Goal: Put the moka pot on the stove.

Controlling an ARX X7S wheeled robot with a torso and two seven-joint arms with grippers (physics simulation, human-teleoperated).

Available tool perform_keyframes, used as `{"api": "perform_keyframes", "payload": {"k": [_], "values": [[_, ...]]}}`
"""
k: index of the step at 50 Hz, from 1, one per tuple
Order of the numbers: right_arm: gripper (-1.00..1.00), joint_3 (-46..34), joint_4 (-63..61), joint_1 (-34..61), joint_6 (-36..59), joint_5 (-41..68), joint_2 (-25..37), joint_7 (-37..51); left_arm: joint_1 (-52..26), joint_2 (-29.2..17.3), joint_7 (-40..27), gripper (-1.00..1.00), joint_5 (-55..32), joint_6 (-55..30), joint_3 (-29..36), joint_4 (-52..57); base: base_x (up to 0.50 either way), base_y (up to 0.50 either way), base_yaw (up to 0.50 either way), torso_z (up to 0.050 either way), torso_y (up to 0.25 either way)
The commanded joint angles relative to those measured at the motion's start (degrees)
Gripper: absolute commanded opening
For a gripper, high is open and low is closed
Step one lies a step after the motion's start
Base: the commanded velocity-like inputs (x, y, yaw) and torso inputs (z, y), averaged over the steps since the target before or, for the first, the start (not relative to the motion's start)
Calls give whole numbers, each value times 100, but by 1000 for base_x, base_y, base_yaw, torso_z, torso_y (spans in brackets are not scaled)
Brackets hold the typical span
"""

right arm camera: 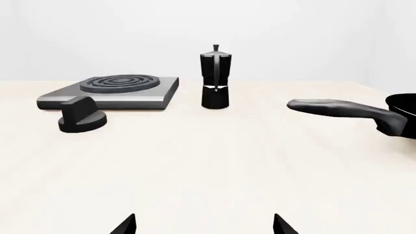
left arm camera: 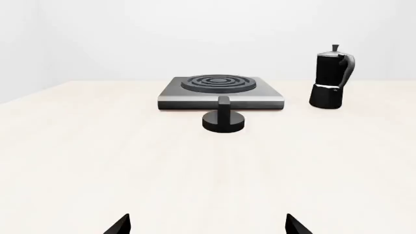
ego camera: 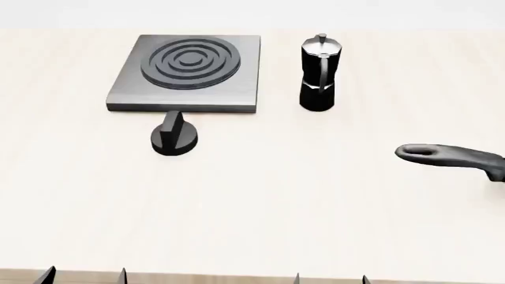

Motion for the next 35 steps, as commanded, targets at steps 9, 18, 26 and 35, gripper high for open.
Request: {"api": "perform_keyframes", "payload": {"k": [9,18,26,35], "values": [[100,-292,-99,-15,137,197,238,297,11,-237,-282,100,-188,-76,306,81,0,0,0,0,0],[100,-284,478,76,-155,344,154,185,-88,-214,-315,100,53,-221,253,-51,0,0,0,0,0],[100,-397,-2470,-413,843,349,379,504,409,-366,-572,100,76,-838,204,2040,0,0,0,0,0],[100,-638,-4541,-577,1691,180,560,665,850,-500,-674,100,-40,-1302,139,3744,0,0,0,0,0]]}}
